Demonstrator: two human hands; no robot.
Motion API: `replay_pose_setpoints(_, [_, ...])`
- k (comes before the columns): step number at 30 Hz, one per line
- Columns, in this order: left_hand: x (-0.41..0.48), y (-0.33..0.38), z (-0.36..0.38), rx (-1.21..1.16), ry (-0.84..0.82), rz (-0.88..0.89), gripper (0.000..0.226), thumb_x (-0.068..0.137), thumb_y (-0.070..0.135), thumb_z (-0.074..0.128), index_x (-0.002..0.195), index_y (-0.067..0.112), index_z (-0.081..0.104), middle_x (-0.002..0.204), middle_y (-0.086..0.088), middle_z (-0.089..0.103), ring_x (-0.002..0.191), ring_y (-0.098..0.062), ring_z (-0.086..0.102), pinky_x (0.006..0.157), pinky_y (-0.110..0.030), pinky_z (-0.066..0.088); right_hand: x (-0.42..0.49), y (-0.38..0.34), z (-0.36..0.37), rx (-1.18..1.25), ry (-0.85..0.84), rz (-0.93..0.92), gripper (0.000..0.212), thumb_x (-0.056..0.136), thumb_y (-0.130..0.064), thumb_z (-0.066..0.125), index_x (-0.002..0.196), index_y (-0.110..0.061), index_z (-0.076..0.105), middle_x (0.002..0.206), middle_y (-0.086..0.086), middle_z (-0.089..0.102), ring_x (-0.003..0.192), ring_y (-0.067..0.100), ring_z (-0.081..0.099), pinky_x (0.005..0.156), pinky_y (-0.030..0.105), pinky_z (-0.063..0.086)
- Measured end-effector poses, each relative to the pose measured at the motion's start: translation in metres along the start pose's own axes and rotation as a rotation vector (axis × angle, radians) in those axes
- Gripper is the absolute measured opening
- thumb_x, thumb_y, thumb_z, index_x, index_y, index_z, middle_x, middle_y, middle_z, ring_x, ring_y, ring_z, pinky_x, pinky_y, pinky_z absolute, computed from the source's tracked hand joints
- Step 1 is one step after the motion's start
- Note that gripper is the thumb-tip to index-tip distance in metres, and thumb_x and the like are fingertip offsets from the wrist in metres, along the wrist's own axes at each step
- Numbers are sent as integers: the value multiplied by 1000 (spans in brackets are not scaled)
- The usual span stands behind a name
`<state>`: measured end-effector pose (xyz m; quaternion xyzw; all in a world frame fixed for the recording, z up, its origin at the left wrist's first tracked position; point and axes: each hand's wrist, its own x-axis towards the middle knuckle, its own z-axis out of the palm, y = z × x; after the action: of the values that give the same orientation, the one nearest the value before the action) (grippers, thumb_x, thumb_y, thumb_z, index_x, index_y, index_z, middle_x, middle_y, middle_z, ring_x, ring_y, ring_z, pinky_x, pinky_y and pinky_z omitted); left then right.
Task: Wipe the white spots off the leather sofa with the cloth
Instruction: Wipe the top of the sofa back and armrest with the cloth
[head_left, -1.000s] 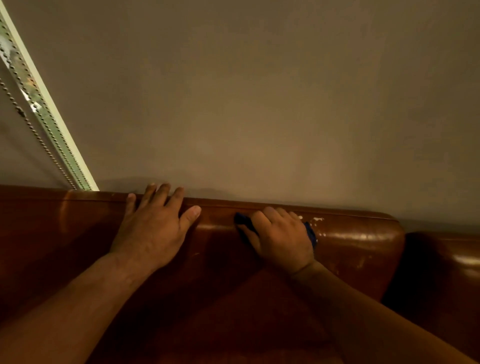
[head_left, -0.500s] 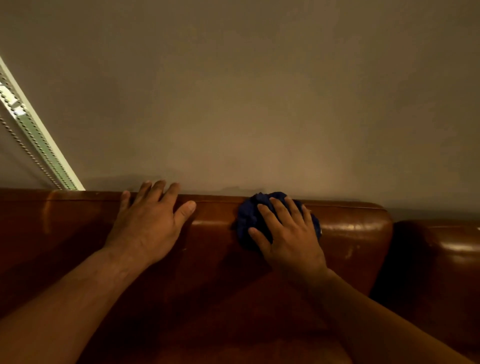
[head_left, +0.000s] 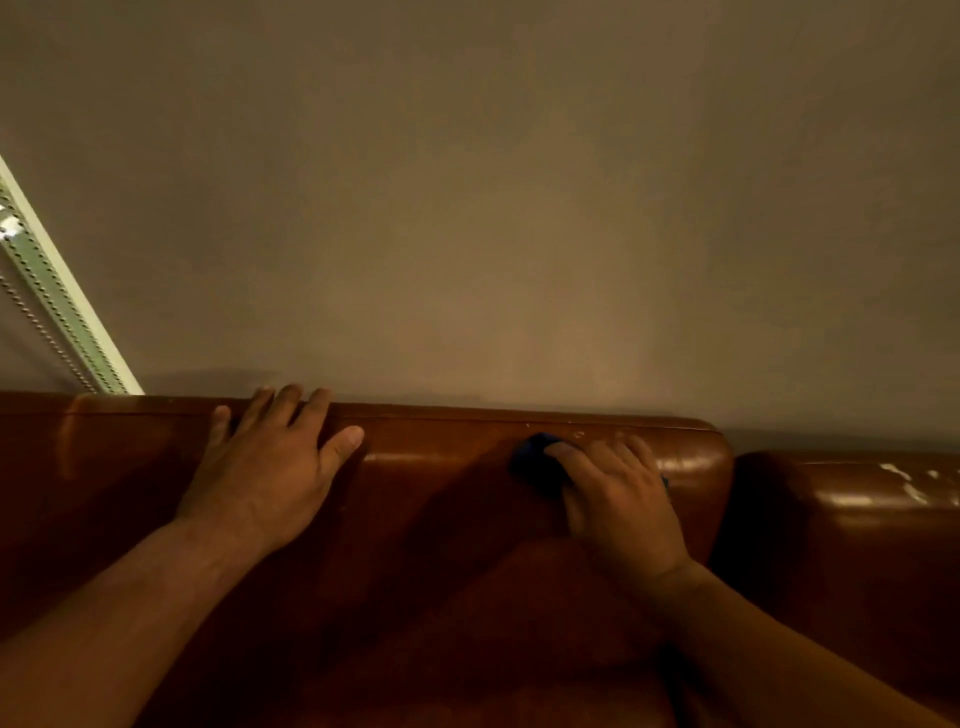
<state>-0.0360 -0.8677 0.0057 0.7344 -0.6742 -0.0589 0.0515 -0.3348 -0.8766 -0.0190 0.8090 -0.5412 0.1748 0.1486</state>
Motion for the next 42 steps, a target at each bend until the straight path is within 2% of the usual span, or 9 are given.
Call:
replay_pose_setpoints(2, [0,1,-1,-1,-3,0,78,84,64,4,150,25,13,159,-2,12,147,-22,3,118,-50,7,7,6,-10,83,-12,100,43,88,-35,39,120,-16,59,112,9,66,103,30,60,96,44,39])
replay_pose_setpoints(4, [1,3,-1,-3,-1,-4,81,81,65,1,150,25,13,159,-2,13,147,-22,4,118,-50,7,17,7,-11,135,-206,171,63,90,-58,23,138,-24,43,145,4,44,136,25,34,114,47,21])
replay_pose_setpoints(6, [2,5,-1,3,-3,-7,82,79,65,-1,150,26,13,159,-2,13,147,-22,4,118,-50,7,19,5,2,129,-397,148,75,83,-74,9,147,-36,19,159,-1,14,146,22,2,117,49,-5])
replay_pose_setpoints(8, [3,6,2,8,-3,-6,78,83,63,2,150,25,13,159,-2,13,147,-22,4,118,-49,6,17,0,17,148,-400,160,76,81,-75,4,147,-40,12,160,-1,7,146,22,-7,115,46,-13])
replay_pose_setpoints(19, [14,8,10,2,-28,-4,60,96,53,17,146,23,29,155,0,28,144,-20,21,116,-49,16,16,-12,35,201,-46,176,44,92,-42,35,114,-17,63,119,6,63,118,29,53,103,48,37])
replay_pose_setpoints(31, [7,-18,-11,-61,23,-47,39,99,27,37,134,15,50,139,-4,50,128,-24,46,107,-40,37,23,-37,2,399,60,115,24,91,-30,49,103,-15,63,85,6,59,74,27,56,64,35,44])
replay_pose_setpoints(36, [4,-35,-14,-95,4,-32,39,99,24,38,134,14,51,146,-4,44,132,-23,43,108,-33,34,8,-129,3,494,-182,-137,38,90,-37,44,126,-27,43,109,5,63,88,29,64,70,36,54])
replay_pose_setpoints(39, [6,-39,-13,-90,18,-12,39,98,27,40,133,15,52,145,-4,46,131,-23,44,107,-34,35,7,-168,15,464,-476,-65,30,96,-46,38,114,-23,42,108,5,63,89,31,63,75,43,52])
replay_pose_setpoints(42, [8,-42,-6,-90,37,-8,41,97,28,40,134,17,51,145,-3,45,132,-21,43,108,-32,34,21,-194,27,404,-445,2,27,97,-44,34,105,-19,40,96,9,66,81,34,63,67,41,50])
